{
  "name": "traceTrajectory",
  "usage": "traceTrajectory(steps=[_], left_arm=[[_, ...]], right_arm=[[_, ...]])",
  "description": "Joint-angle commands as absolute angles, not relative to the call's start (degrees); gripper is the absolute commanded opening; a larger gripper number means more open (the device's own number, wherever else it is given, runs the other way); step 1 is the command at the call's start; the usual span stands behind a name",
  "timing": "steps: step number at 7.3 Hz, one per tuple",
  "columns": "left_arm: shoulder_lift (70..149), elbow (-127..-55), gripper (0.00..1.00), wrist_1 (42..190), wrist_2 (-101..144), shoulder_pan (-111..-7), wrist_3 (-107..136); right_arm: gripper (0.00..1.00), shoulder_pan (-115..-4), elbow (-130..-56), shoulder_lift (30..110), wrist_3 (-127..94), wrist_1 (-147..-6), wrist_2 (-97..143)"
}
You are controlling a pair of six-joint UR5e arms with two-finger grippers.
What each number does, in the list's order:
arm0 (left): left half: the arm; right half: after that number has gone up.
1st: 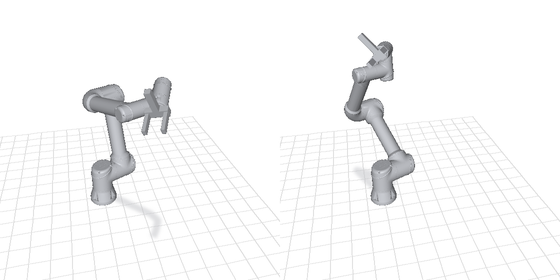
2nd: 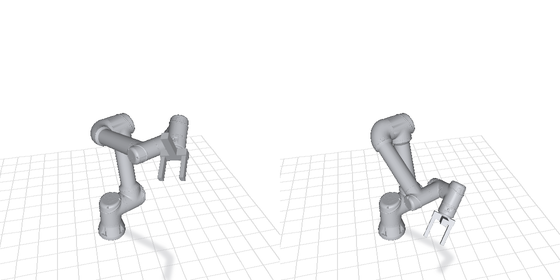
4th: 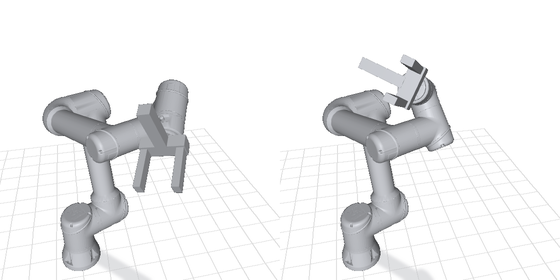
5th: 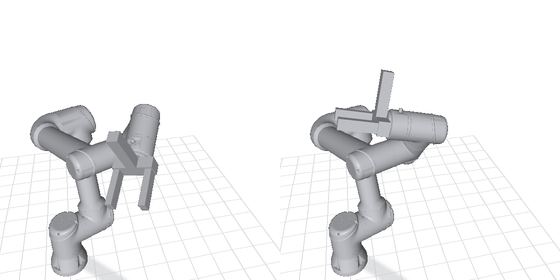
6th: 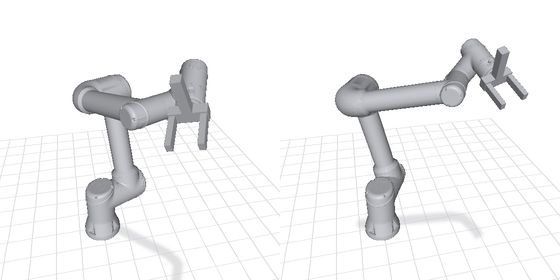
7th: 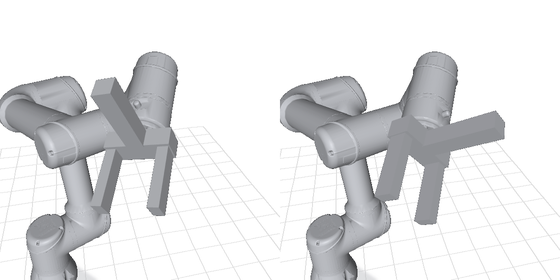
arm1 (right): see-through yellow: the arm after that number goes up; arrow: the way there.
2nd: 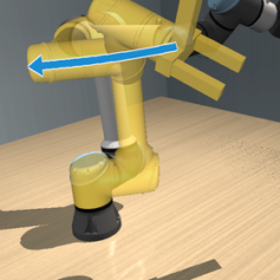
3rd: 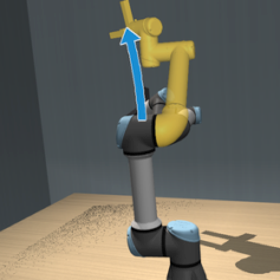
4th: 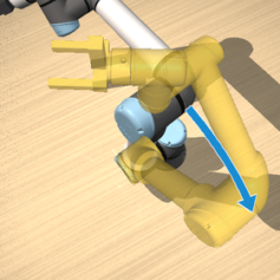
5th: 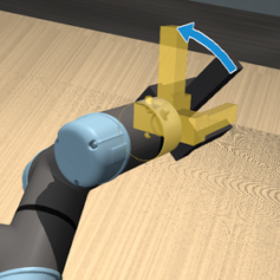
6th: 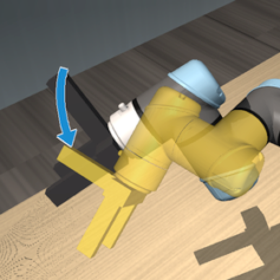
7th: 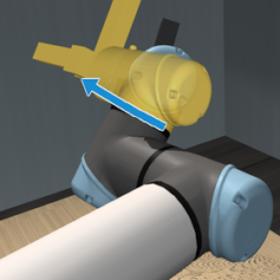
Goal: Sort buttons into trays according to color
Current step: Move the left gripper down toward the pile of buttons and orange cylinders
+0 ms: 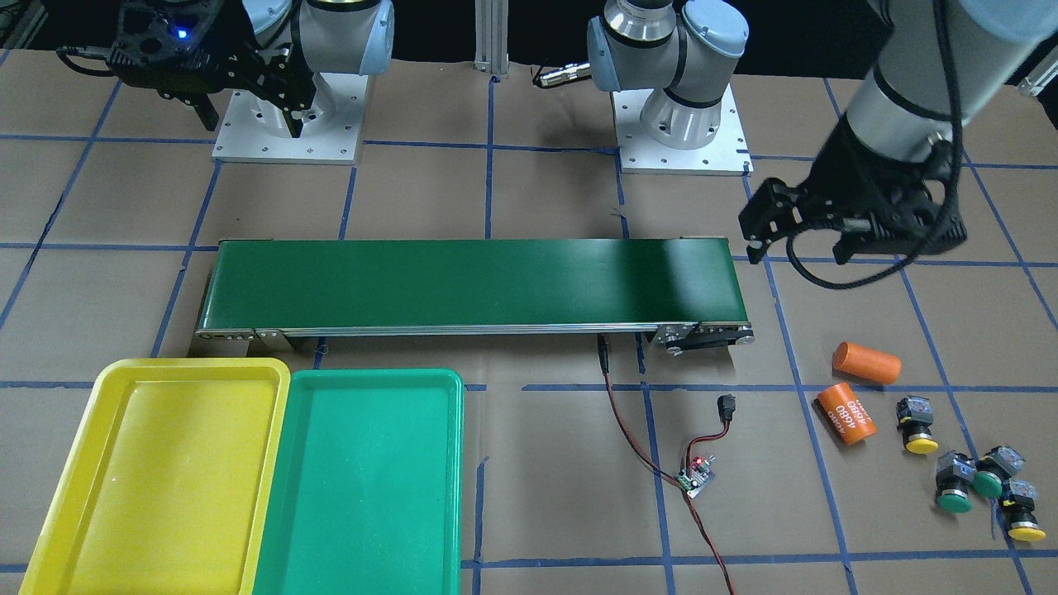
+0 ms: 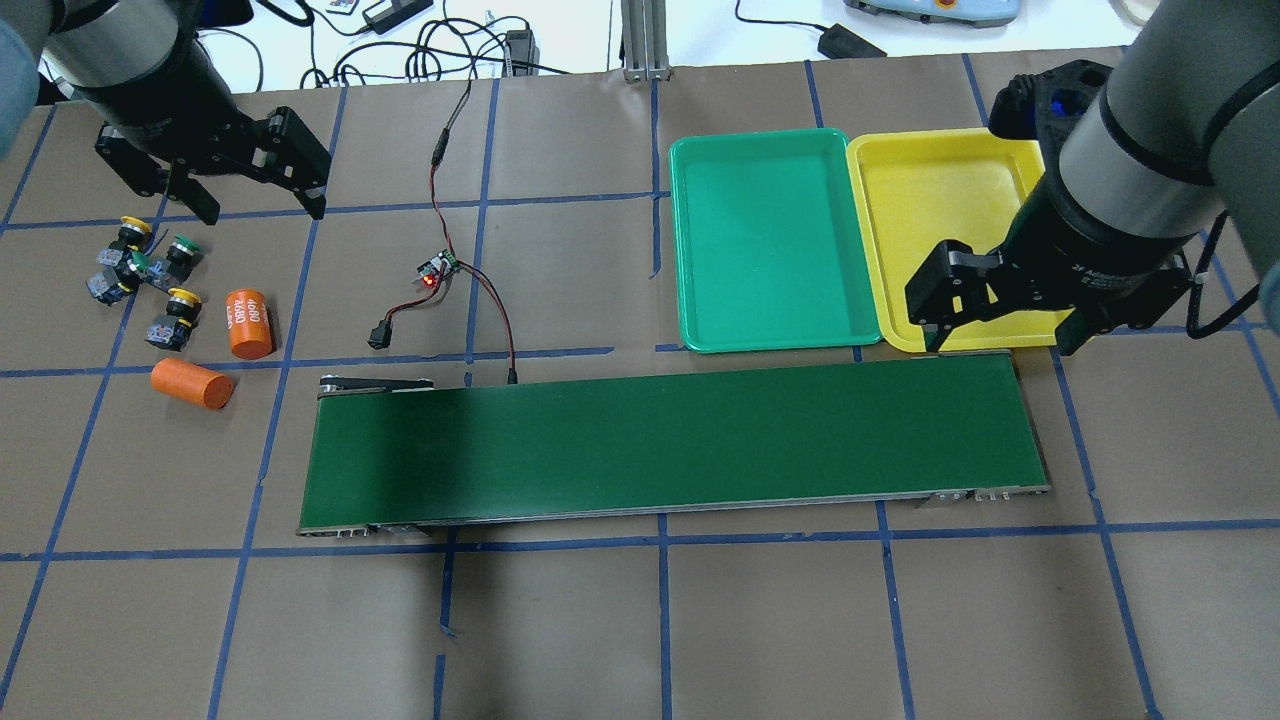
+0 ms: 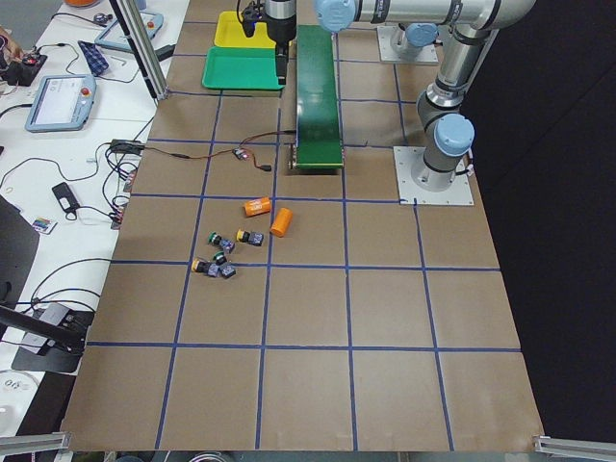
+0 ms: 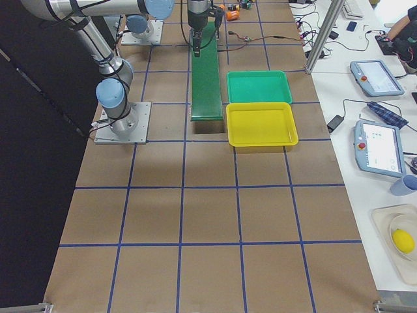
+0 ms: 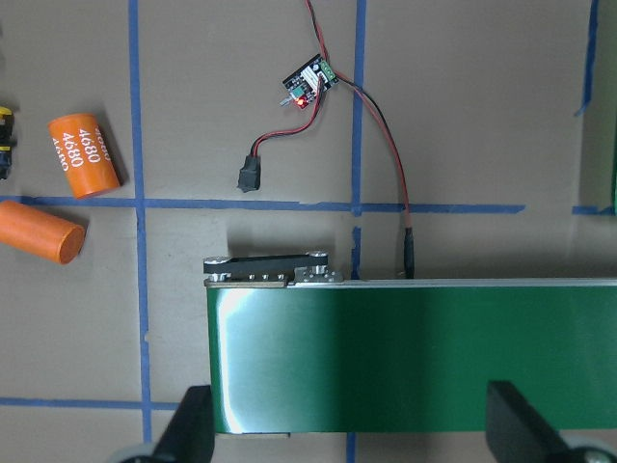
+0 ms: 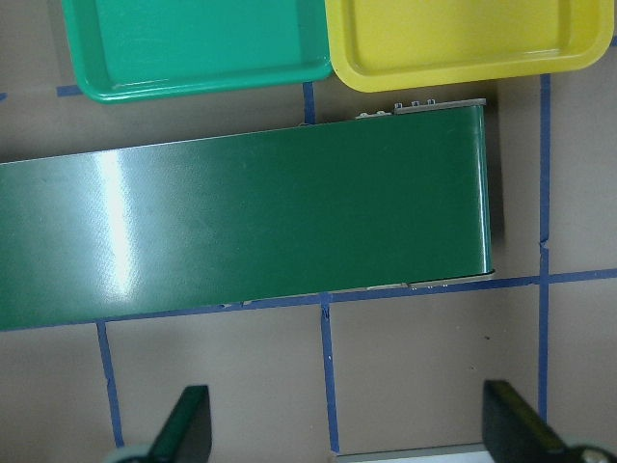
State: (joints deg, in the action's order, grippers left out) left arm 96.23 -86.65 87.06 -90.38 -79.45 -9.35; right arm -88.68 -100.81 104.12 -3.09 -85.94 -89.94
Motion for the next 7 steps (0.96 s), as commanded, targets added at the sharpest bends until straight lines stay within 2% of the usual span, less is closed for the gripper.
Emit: traceTrajectory(steps=[1, 3, 4, 5, 7], left_arm=[[106.03, -87.18, 1.00, 77.76, -90.70, -71.84, -15.27], [116.93, -86.41, 1.00, 65.44, -90.44, -67.68, -18.35], [119.94, -87.18, 1.00, 60.61, -90.79, -66.72, -20.46], [122.58, -89.28, 1.00, 55.34, -90.53, -66.01, -21.09], [122.43, -93.50, 1.00, 55.02, -90.70, -65.48, -21.27]], right_arm=[[1.00, -88.68, -100.81, 104.15, -3.08, -85.87, -89.91], [1.00, -88.68, -100.81, 104.32, -3.34, -85.96, -90.00], [1.00, -88.59, -100.81, 104.41, -3.17, -85.96, -90.00], [1.00, -88.59, -100.81, 104.41, -3.25, -85.96, -90.00], [1.00, -88.59, -100.81, 104.50, -3.34, -85.96, -89.91]])
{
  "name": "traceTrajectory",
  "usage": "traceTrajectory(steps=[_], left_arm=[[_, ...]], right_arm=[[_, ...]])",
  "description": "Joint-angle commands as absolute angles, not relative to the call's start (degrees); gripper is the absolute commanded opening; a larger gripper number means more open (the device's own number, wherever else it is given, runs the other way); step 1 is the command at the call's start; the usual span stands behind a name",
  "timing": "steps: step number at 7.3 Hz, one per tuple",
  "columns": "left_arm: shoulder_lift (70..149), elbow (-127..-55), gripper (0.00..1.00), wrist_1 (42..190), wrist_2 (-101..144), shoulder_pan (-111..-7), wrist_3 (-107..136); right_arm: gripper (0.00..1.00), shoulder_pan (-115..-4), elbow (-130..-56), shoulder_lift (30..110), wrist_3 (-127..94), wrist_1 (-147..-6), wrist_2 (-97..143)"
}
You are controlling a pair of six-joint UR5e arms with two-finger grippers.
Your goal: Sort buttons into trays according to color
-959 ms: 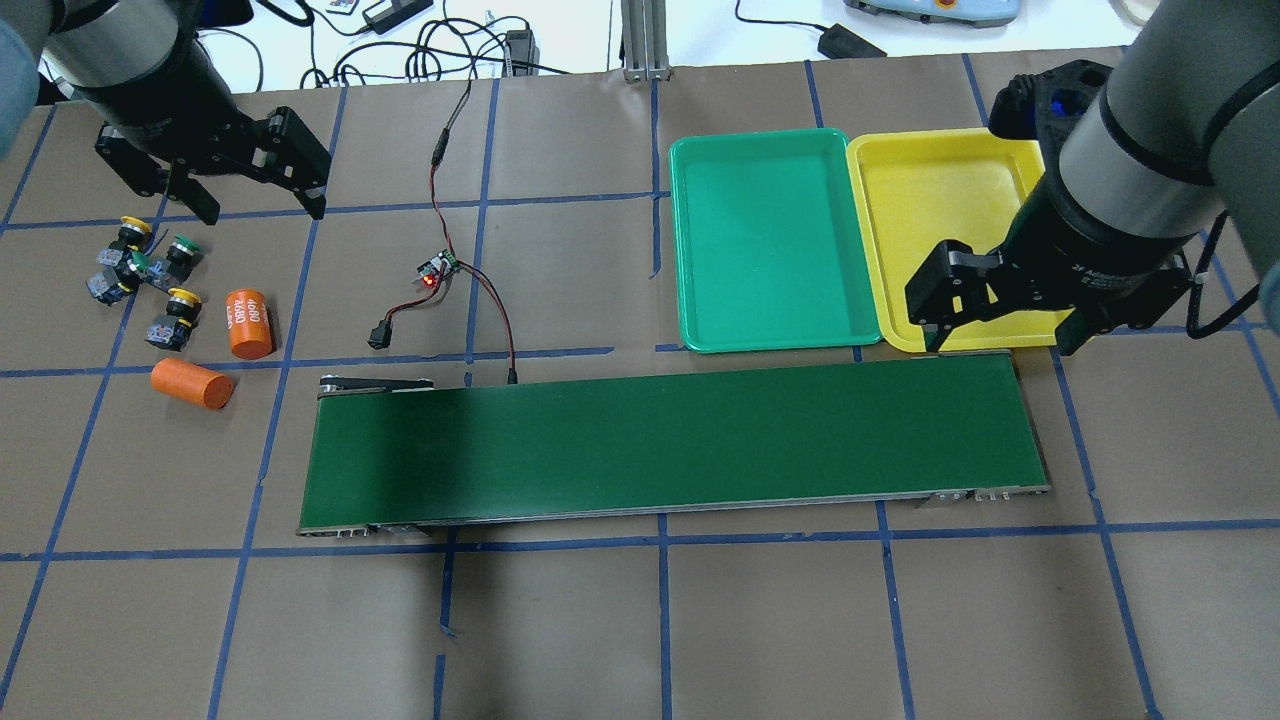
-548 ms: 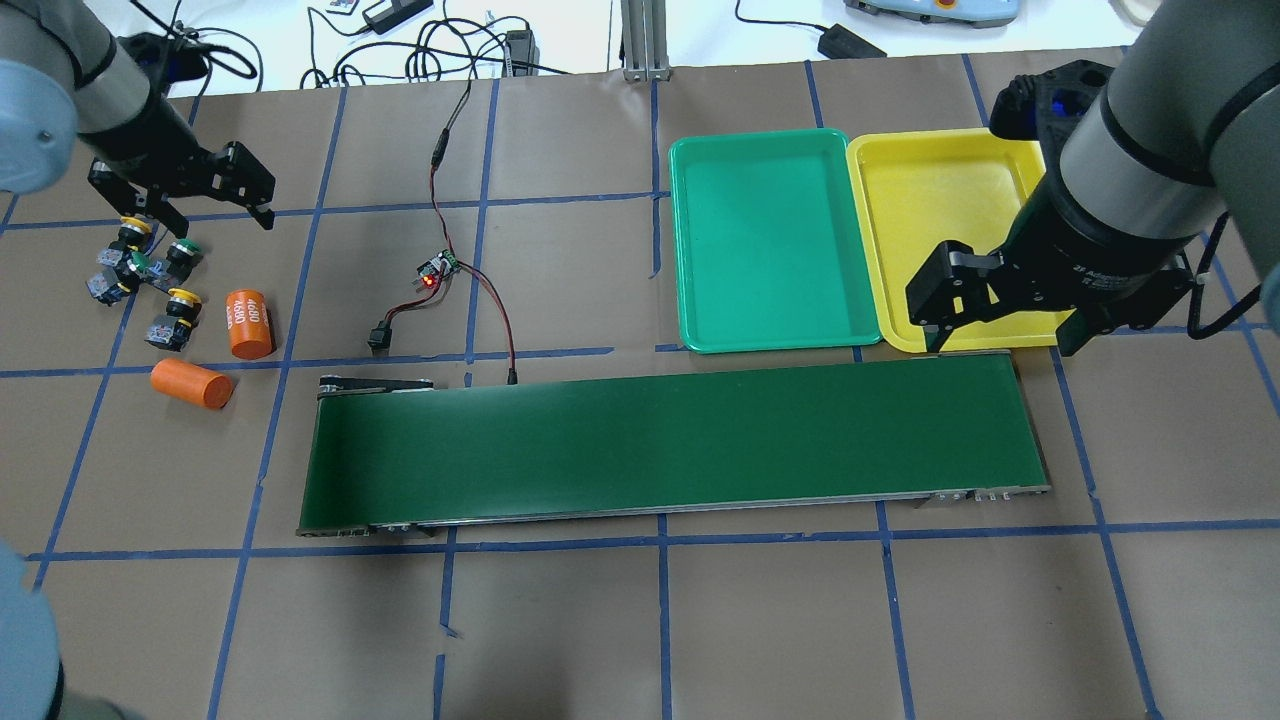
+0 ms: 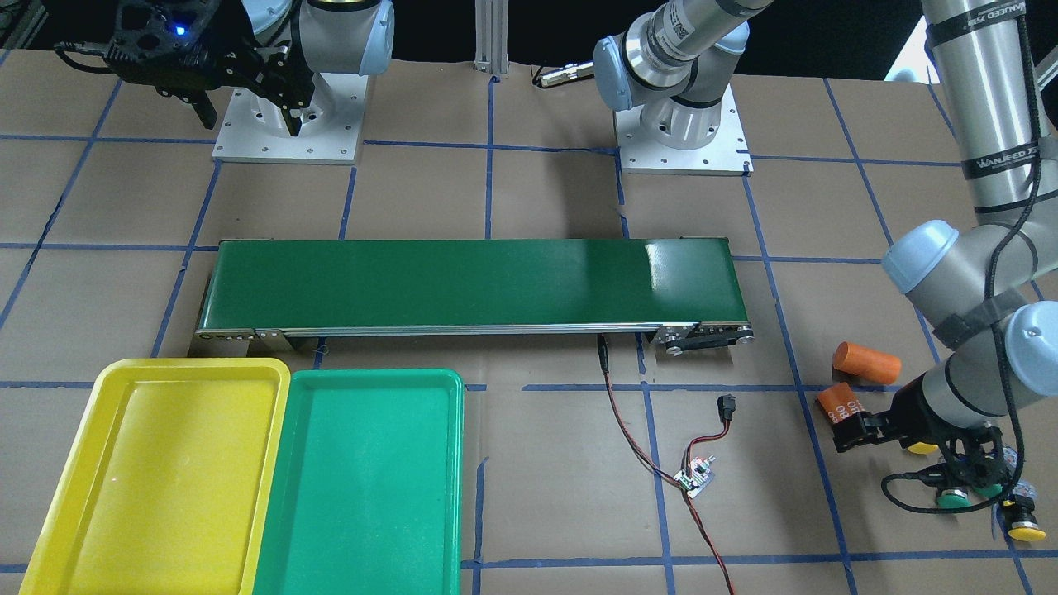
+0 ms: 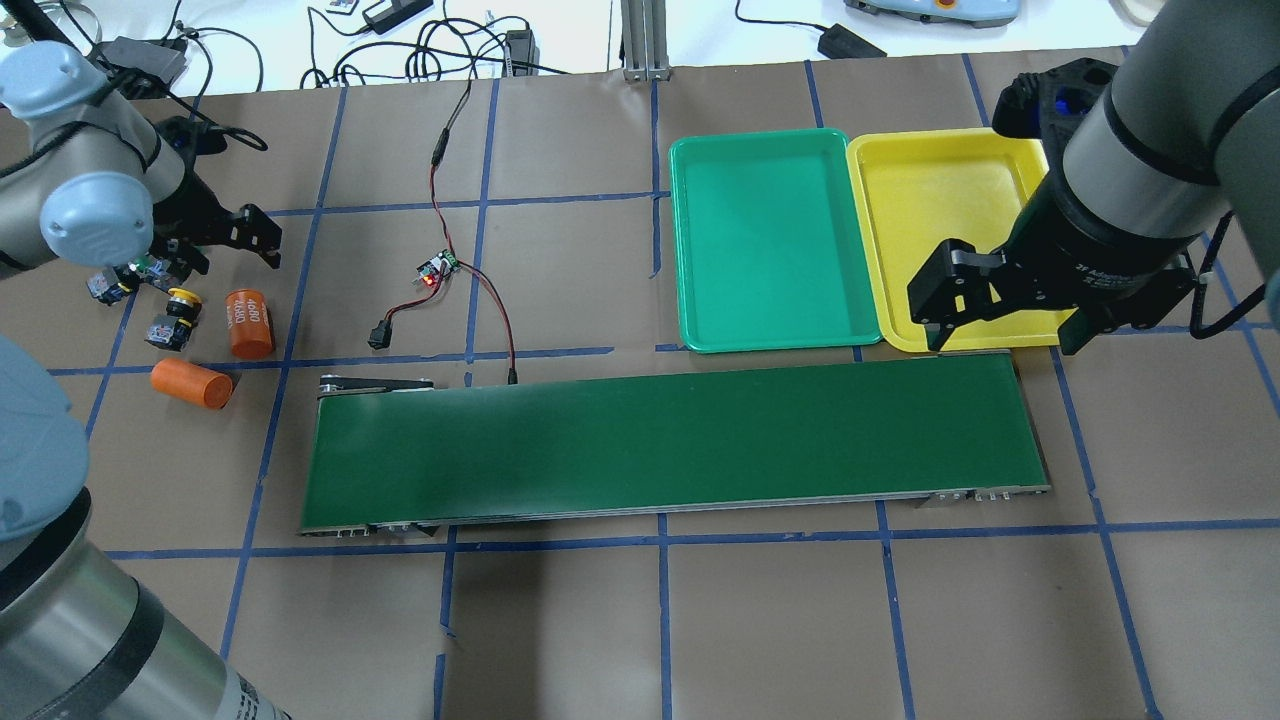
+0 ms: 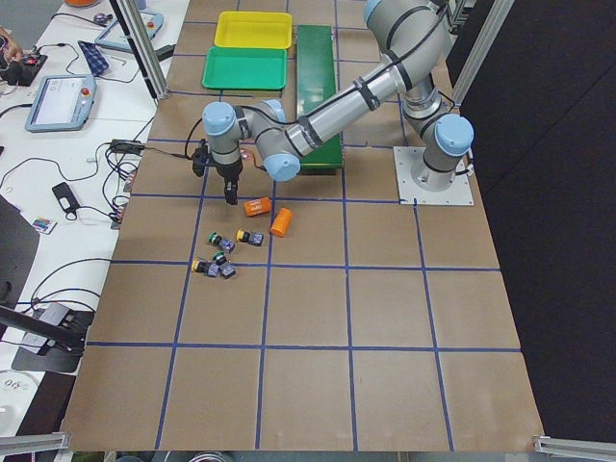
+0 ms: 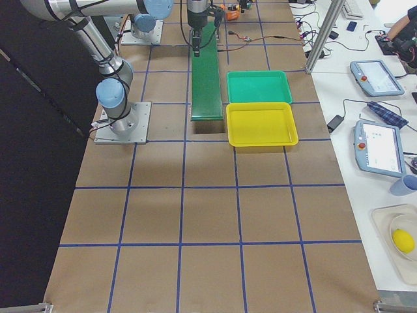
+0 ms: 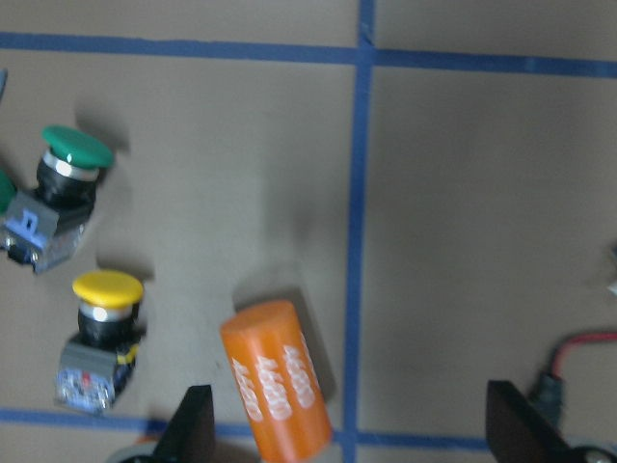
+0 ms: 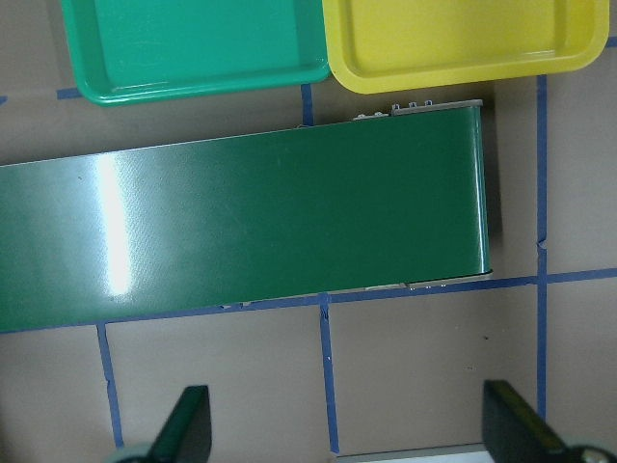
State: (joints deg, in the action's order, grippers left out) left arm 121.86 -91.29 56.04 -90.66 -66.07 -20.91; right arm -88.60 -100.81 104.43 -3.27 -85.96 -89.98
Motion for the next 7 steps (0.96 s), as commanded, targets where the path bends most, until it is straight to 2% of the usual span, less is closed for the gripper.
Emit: traceTrajectory(steps=[1, 2, 3, 4, 5, 7], left_arm=[[123.30, -93.69, 1.00, 54.85, -90.53, -63.30, -21.27], [123.83, -93.69, 0.92, 55.02, -90.79, -63.19, -21.10], [123.23, -93.69, 0.70, 55.89, -90.97, -63.11, -20.92], [122.35, -93.78, 0.24, 57.73, -90.71, -63.80, -18.92], [121.56, -93.69, 0.00, 60.96, -89.92, -64.07, -13.59], [119.46, -92.30, 0.00, 63.43, -87.63, -64.25, -7.35]], right_arm=[[1.00, -88.59, -100.81, 104.50, -3.34, -85.96, -90.00], [1.00, -88.51, -100.81, 104.50, -3.17, -85.96, -90.00], [1.00, -88.51, -100.81, 104.50, -3.16, -85.96, -90.00], [1.00, -88.51, -100.81, 104.50, -3.08, -85.87, -90.09], [1.00, -88.51, -100.81, 104.50, -3.16, -85.96, -90.00], [1.00, -88.42, -100.81, 104.50, -3.08, -85.87, -90.09]])
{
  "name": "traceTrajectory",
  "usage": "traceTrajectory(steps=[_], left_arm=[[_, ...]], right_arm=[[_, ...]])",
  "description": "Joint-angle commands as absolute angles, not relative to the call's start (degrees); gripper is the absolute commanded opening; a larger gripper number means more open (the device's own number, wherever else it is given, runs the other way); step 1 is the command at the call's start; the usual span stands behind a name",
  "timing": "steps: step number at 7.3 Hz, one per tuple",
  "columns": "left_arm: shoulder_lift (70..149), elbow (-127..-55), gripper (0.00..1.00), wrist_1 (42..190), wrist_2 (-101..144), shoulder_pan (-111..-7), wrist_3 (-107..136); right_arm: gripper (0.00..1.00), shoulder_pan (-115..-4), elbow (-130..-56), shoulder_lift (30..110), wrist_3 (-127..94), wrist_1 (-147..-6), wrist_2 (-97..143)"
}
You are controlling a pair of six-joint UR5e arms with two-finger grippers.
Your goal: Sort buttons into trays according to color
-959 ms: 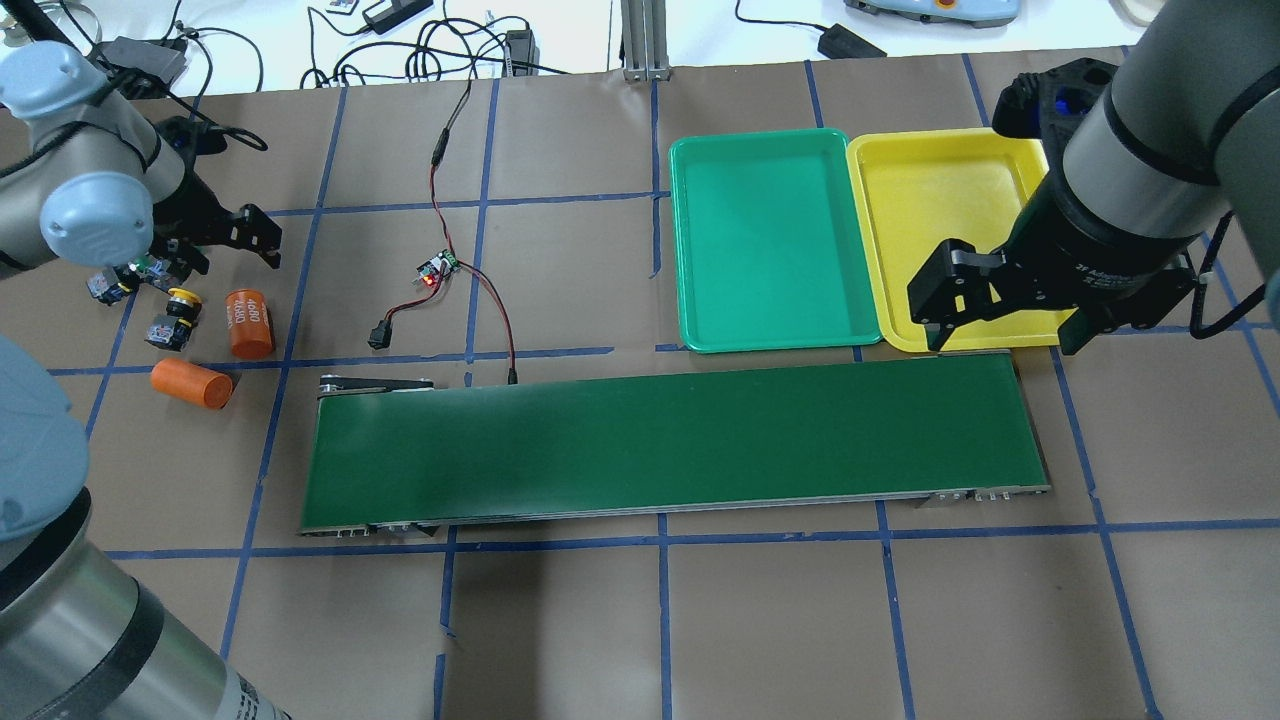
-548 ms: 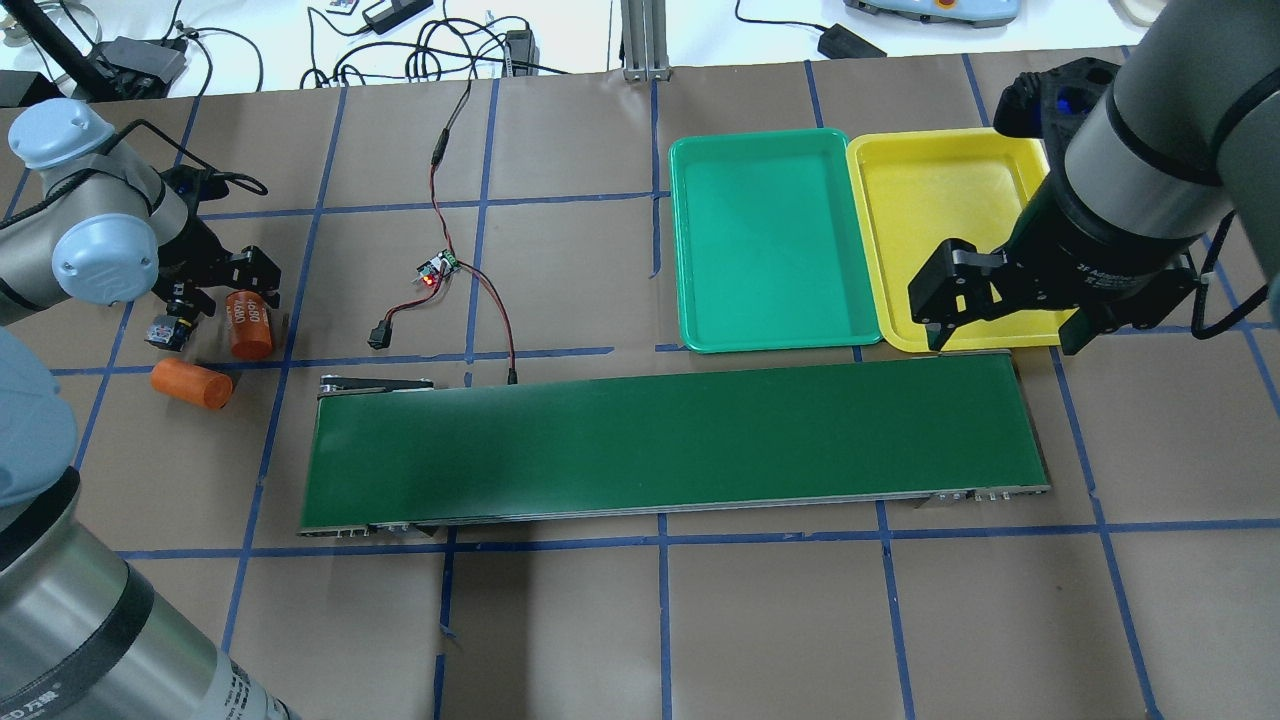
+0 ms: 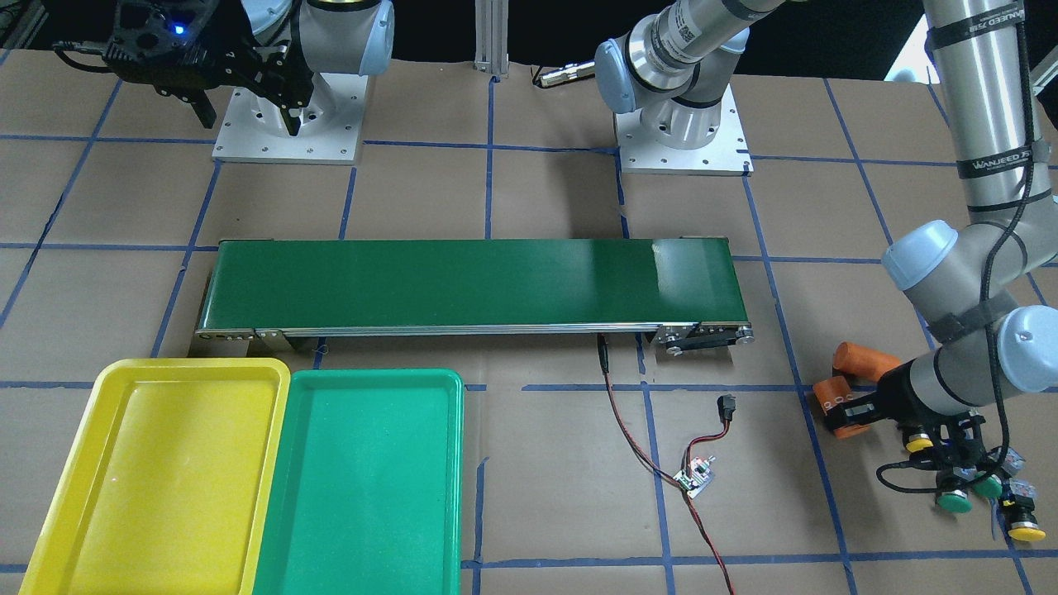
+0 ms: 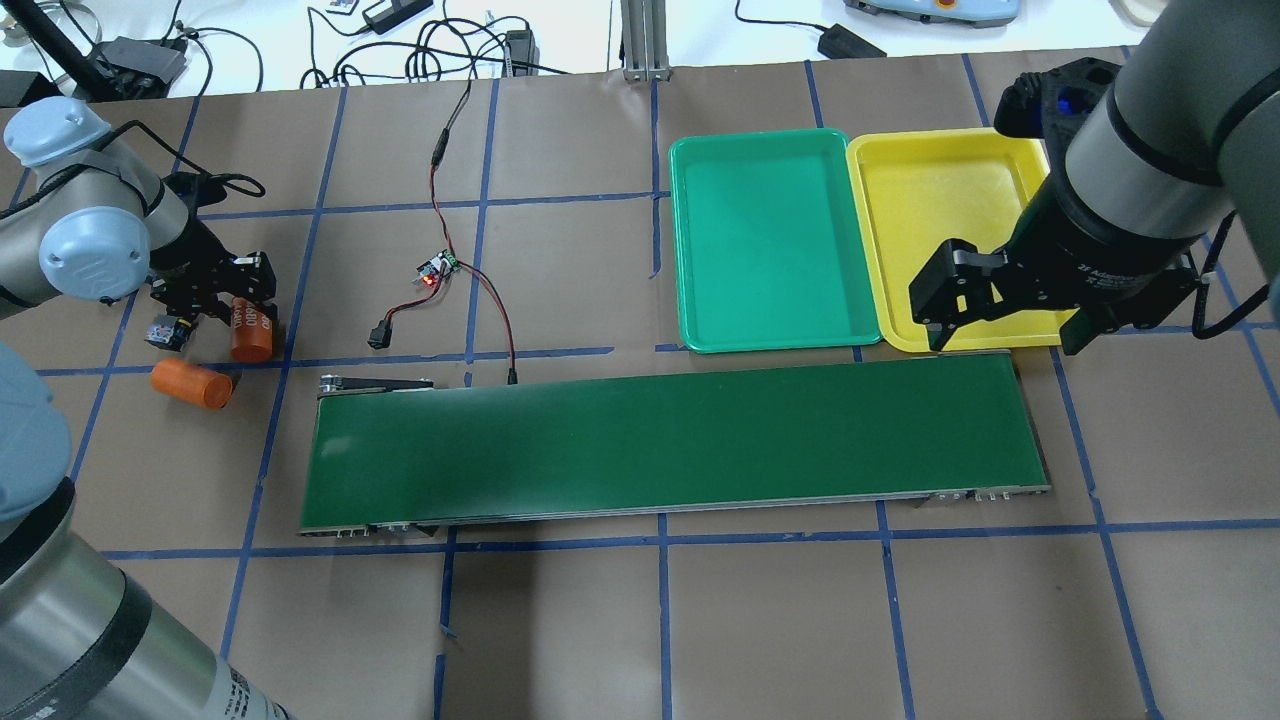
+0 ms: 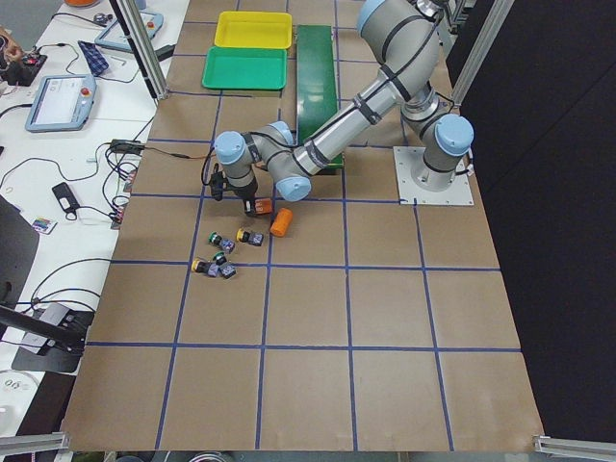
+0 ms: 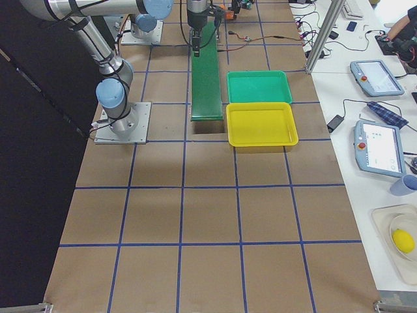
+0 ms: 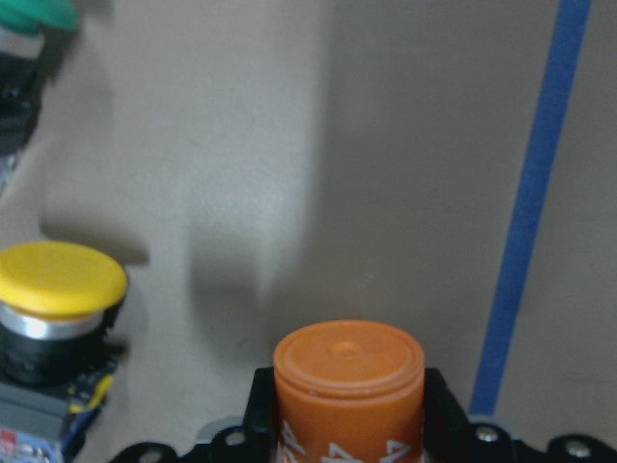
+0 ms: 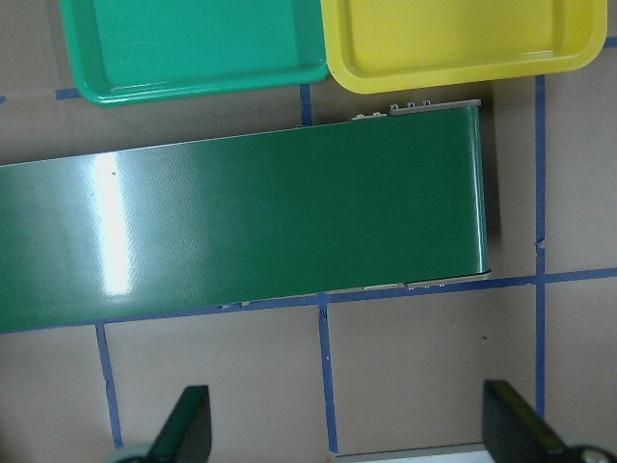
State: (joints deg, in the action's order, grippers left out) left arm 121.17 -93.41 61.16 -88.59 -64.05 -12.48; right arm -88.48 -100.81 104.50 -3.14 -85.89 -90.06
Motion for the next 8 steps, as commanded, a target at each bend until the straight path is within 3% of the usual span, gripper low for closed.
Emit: traceTrajectory(steps=[1, 3, 5, 8], left_arm=[[115.53, -92.20, 0.00, 68.42, -87.45, -66.16, 1.75], [106.74, -95.16, 0.00, 74.93, -88.24, -74.40, 22.05], [99.17, -103.23, 0.00, 76.38, -88.24, -79.77, 39.82], [97.47, -111.07, 0.00, 76.20, -88.33, -87.44, 56.14]], right_arm=[[1.00, -88.50, -100.81, 104.50, -3.08, -85.96, -90.09], [1.00, -88.51, -100.81, 104.50, -3.16, -85.87, -90.09], [1.00, -88.24, -100.81, 104.50, -3.08, -85.96, -90.09], [1.00, -88.33, -100.81, 104.41, -3.08, -85.96, -90.00]])
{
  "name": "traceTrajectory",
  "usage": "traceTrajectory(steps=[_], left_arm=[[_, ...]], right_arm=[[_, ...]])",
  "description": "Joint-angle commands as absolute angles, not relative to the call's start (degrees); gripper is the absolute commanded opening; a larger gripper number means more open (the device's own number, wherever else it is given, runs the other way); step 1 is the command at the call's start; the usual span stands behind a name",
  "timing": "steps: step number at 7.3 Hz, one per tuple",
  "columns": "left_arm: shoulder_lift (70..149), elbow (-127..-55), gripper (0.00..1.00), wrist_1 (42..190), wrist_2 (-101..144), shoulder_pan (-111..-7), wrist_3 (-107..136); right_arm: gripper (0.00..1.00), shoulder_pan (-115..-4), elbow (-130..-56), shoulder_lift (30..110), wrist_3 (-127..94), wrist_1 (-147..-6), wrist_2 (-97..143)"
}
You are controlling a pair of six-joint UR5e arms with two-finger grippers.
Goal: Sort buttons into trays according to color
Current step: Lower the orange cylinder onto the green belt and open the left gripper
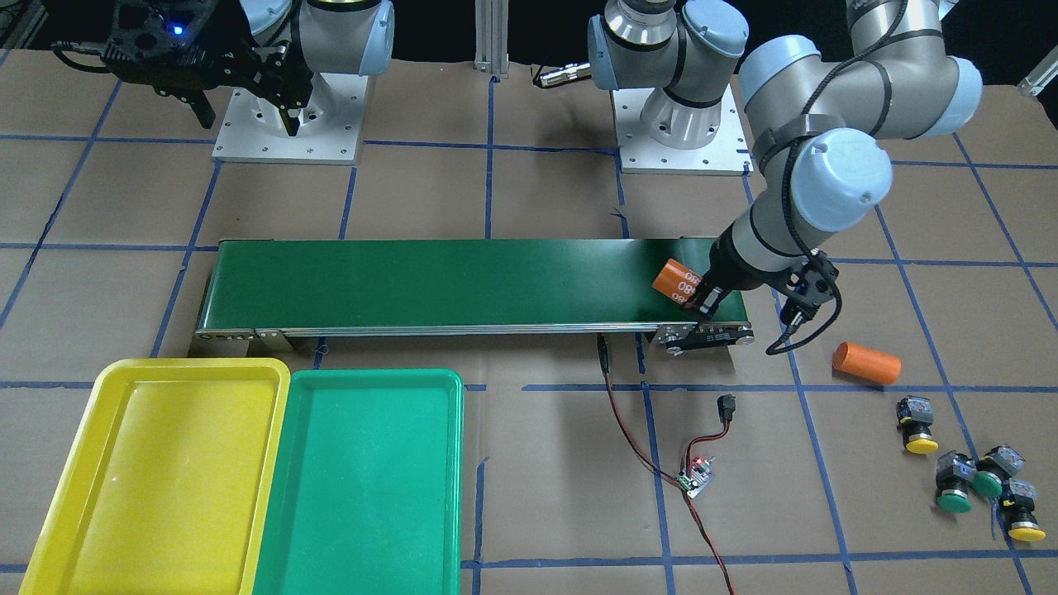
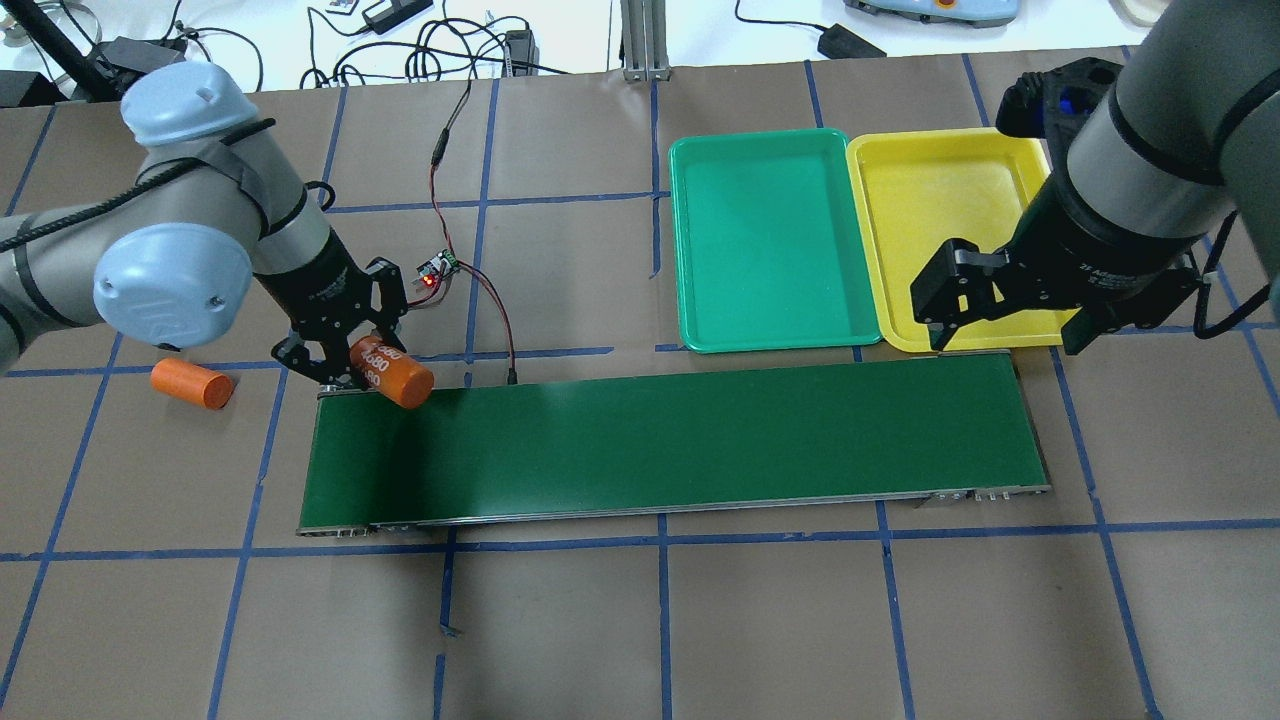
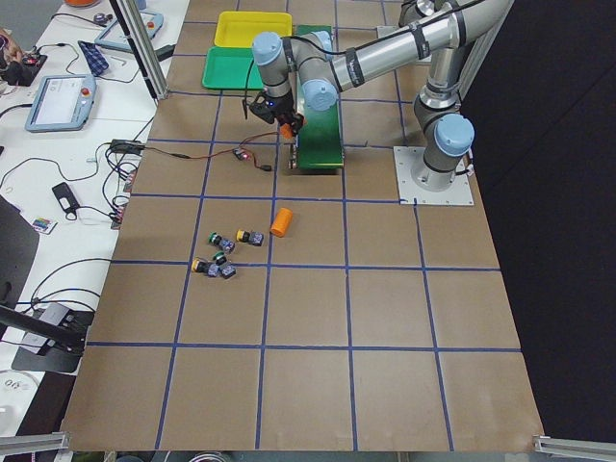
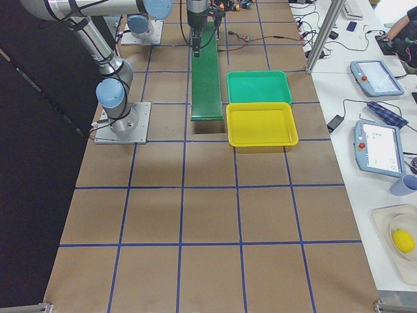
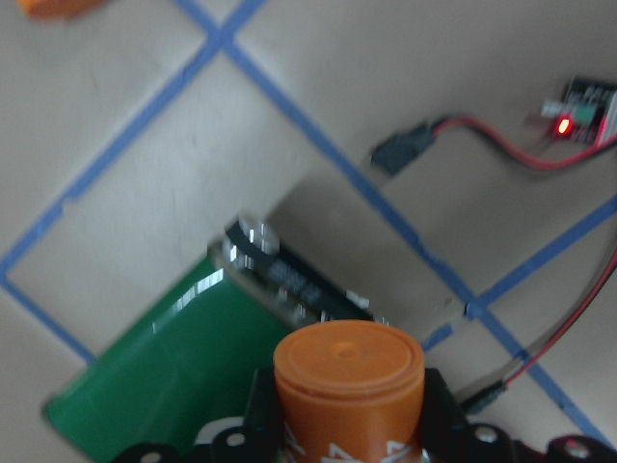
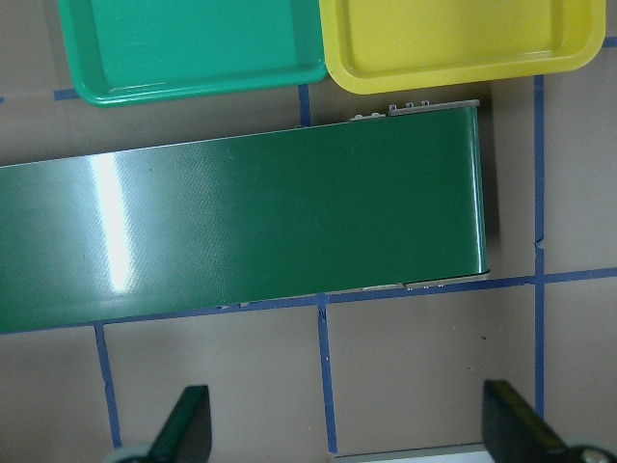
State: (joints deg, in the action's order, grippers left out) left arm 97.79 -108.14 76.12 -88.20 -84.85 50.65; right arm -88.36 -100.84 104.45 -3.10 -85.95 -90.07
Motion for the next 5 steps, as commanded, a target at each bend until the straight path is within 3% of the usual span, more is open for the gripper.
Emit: traceTrajectory(steps=[1, 2, 3, 4, 5], left_arm=[[97.21, -112.49, 0.00, 75.51, -88.50, -87.89, 56.07], [97.03, -113.11, 0.00, 75.50, -89.46, -87.89, 55.90], [99.47, -113.46, 0.31, 75.41, -93.21, -88.06, 55.99], [99.49, -112.60, 0.89, 75.06, -95.08, -87.89, 54.42], [97.49, -111.11, 0.97, 74.45, -95.27, -87.37, 45.88]], right_arm=[[1.00, -88.24, -100.81, 104.41, -3.08, -85.96, -90.09], [1.00, -88.33, -100.81, 104.41, -3.08, -85.96, -90.09], [1.00, -88.24, -100.81, 104.24, -2.99, -86.04, -90.09], [1.00, -88.24, -100.90, 104.24, -3.08, -86.04, -90.09], [1.00, -88.24, -100.90, 104.33, -2.99, -85.78, -90.09]])
